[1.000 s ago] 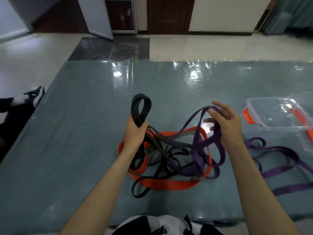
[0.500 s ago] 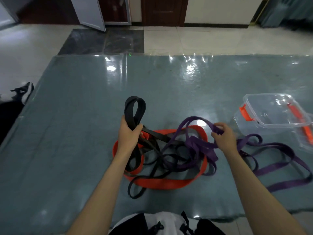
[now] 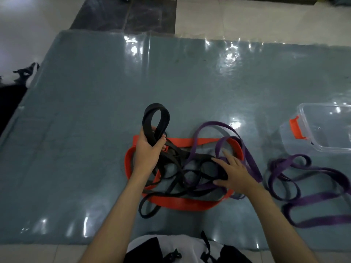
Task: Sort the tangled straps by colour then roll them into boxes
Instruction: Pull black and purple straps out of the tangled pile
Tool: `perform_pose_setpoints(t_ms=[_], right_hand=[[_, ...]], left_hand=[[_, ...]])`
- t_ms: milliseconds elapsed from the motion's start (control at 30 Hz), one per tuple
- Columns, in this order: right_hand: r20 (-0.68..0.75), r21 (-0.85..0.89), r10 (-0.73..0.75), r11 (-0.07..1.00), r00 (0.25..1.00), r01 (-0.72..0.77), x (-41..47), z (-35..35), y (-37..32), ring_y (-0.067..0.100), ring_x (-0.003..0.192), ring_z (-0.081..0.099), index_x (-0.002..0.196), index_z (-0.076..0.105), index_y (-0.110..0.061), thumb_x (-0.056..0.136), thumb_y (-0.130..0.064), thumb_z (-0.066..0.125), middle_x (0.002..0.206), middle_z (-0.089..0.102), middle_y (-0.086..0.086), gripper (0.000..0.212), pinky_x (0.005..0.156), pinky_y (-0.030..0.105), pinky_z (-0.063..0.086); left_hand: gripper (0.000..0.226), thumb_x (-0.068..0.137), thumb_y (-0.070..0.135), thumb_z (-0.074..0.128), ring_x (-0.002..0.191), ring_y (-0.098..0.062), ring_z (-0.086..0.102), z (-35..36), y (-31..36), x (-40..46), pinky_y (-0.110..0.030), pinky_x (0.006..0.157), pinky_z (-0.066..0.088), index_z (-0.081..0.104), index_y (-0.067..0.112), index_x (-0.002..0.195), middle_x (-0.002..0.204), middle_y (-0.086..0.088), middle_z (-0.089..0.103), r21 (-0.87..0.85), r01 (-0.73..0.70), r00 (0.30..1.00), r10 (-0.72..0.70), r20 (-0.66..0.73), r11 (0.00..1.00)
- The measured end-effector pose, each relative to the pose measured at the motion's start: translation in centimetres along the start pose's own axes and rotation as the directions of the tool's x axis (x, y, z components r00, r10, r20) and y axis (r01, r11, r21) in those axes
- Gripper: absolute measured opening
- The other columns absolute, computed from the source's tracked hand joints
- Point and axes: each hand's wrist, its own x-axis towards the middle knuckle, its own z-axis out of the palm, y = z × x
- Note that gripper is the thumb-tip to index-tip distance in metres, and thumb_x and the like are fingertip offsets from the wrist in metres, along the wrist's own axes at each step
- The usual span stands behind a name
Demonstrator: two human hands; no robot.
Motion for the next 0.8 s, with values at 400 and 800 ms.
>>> perform_pose_setpoints(t_ms=[400, 800], right_hand=[[-0.378, 0.202, -0.023, 0.973, 0.926, 0.107, 0.3, 0.8, 1.2, 0.008, 0.081, 0.067, 0.12, 0.073, -0.033, 0.085, -0.013, 0.082, 0.099, 0.06, -0.015, 0.042, 0.074, 0.031, 0.059], [-0.509, 0.757, 0.393, 0.627, 0.766, 0.182, -3.7, -2.9, -2.7, 0.024, 0.058, 0.076, 0.104, 0.076, -0.017, 0.099, -0.007, 0.066, 0.077, 0.077, 0.01, 0.016, 0.056, 0.048, 0.063]], left_hand=[[0.02, 0.096, 0.012, 0.071, 0.069, -0.015, 0.07, -1.1, -0.1, 0.9, -0.026, 0.069, 0.058, 0.059, 0.018, 0.11, 0.094, -0.011, 0.071, -0.009, 0.059, 0.998, -0.059, -0.016, 0.998], [0.02, 0.09, 0.018, 0.073, 0.094, -0.013, 0.067, -3.4, 0.6, -2.6, -0.027, 0.081, 0.054, 0.06, 0.027, 0.104, 0.103, -0.002, 0.066, 0.096, -0.045, 0.998, 0.041, 0.043, 0.994]])
